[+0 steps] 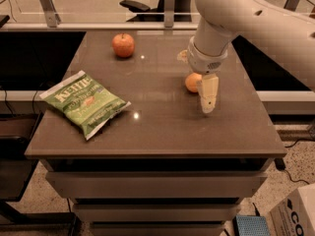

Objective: Move orange near apple

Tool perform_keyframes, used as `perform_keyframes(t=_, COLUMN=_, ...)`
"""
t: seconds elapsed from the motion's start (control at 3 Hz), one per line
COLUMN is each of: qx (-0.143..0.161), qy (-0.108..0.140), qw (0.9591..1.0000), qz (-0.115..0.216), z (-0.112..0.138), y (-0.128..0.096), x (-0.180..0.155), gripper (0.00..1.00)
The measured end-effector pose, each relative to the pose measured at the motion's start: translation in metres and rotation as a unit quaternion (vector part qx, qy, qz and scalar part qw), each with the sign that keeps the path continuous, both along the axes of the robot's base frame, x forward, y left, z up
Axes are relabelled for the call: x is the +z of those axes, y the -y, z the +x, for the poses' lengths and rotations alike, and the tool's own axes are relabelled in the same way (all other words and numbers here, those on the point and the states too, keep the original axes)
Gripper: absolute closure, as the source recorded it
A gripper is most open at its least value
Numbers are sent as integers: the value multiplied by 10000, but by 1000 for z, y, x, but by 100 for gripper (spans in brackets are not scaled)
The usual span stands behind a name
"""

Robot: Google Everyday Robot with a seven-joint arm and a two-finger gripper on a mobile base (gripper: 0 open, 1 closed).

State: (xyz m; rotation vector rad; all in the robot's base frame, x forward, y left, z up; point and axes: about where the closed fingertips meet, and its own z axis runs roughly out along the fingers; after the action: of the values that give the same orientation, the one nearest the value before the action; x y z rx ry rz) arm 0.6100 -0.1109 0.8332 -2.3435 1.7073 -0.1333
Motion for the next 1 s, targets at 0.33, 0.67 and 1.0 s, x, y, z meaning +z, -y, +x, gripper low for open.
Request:
perform_keyframes(t=0.33, qx=-47, qy=-88, qw=9999, qz=95, z=3, y=5, x=-8, gripper=0)
perform_keyframes(t=0.67, qx=-96, qy=-141, qw=9997, qz=150, z=4, y=10, x=-13, gripper=0)
perform_keyframes(t=1.0, qx=-141, qy=-150, qw=9997, qz=164, z=5, y=15, x=-14, gripper=15)
